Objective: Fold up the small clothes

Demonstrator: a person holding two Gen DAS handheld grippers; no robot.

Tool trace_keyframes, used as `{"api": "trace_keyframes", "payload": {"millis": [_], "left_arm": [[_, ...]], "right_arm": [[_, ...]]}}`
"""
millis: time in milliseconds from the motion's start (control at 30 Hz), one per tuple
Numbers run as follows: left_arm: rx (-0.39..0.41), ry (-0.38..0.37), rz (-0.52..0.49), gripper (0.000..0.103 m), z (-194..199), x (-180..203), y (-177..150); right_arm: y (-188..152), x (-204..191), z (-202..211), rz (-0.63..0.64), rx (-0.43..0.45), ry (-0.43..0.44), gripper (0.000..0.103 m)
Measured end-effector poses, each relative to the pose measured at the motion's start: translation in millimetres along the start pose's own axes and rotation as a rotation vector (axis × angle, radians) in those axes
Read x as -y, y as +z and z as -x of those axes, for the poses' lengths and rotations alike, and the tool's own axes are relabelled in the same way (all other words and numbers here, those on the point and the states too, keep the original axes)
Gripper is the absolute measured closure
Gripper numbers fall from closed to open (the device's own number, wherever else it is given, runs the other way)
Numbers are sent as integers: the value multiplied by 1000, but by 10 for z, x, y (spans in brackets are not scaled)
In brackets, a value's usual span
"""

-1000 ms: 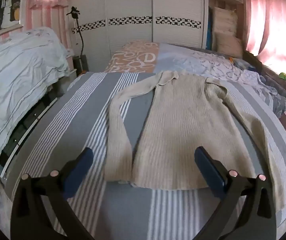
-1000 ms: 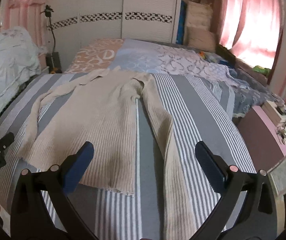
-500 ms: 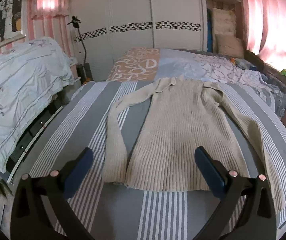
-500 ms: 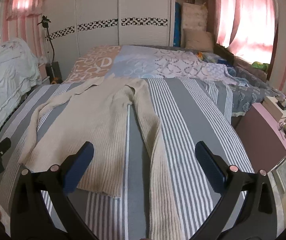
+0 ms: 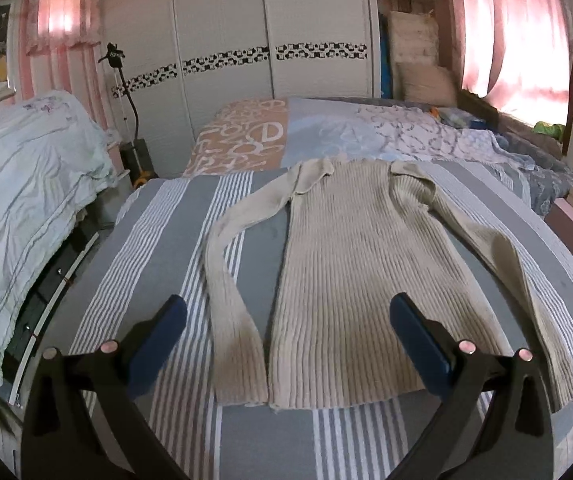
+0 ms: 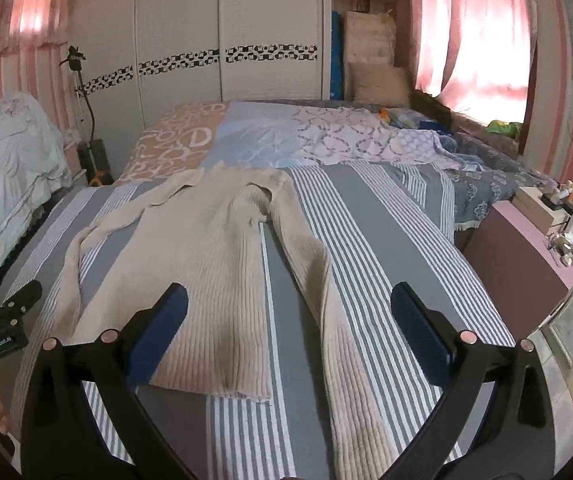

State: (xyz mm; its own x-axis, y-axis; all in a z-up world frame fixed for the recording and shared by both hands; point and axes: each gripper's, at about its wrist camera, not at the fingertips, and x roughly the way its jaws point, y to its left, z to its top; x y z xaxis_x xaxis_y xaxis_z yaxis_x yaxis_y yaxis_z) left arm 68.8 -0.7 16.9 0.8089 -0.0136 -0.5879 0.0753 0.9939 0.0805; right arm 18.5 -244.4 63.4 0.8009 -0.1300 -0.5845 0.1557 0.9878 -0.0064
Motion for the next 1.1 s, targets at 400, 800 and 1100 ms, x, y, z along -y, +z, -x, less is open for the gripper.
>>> {"api": "trace_keyframes", "payload": {"millis": [400,800,1100], "left_arm": [[-13,-6,54,2,53,-89,-145],[-69,36,123,2,-100,-302,-445],[-113,100,140,2,-149,-562,-703]], "right_arm": [[45,-67,8,28,-17,6,3],[-139,-93,26,66,-14,-16,3],[-204,-38,-72,37,-14,4,3]]}}
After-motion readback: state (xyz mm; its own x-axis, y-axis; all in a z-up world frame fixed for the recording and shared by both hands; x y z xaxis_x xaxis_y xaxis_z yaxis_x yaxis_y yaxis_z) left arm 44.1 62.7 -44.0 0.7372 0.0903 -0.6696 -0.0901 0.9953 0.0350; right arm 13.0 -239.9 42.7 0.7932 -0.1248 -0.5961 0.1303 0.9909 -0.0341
